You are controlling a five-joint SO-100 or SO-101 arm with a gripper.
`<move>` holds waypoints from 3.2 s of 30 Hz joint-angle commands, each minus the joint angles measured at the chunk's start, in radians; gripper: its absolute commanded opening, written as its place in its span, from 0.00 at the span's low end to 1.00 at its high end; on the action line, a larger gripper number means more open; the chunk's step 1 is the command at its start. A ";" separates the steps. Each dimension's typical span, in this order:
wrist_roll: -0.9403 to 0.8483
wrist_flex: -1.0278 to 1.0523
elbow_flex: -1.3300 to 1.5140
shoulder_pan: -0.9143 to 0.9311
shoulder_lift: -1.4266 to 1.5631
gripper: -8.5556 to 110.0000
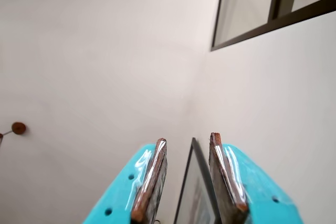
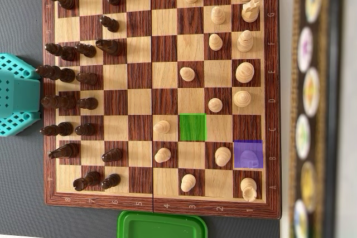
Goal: Play chess
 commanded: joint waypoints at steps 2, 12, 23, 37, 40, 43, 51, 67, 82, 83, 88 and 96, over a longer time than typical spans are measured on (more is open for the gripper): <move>0.005 0.000 0.020 -0.006 -0.009 0.18; 0.005 0.000 0.020 -0.006 -0.009 0.18; 0.005 0.000 0.020 -0.006 -0.009 0.18; 0.005 0.000 0.020 -0.006 -0.009 0.18; 0.005 0.000 0.020 -0.006 -0.009 0.18; 0.005 0.000 0.020 -0.006 -0.009 0.18; 0.000 0.000 0.020 -0.006 -0.009 0.18; -0.005 0.002 0.020 -0.014 -0.009 0.18; -0.008 0.502 -0.209 0.000 -0.011 0.18; -0.008 0.566 -0.230 -0.002 -0.011 0.18; -0.006 0.885 -0.328 -0.002 -0.011 0.18; -0.006 1.374 -0.403 -0.002 -0.011 0.18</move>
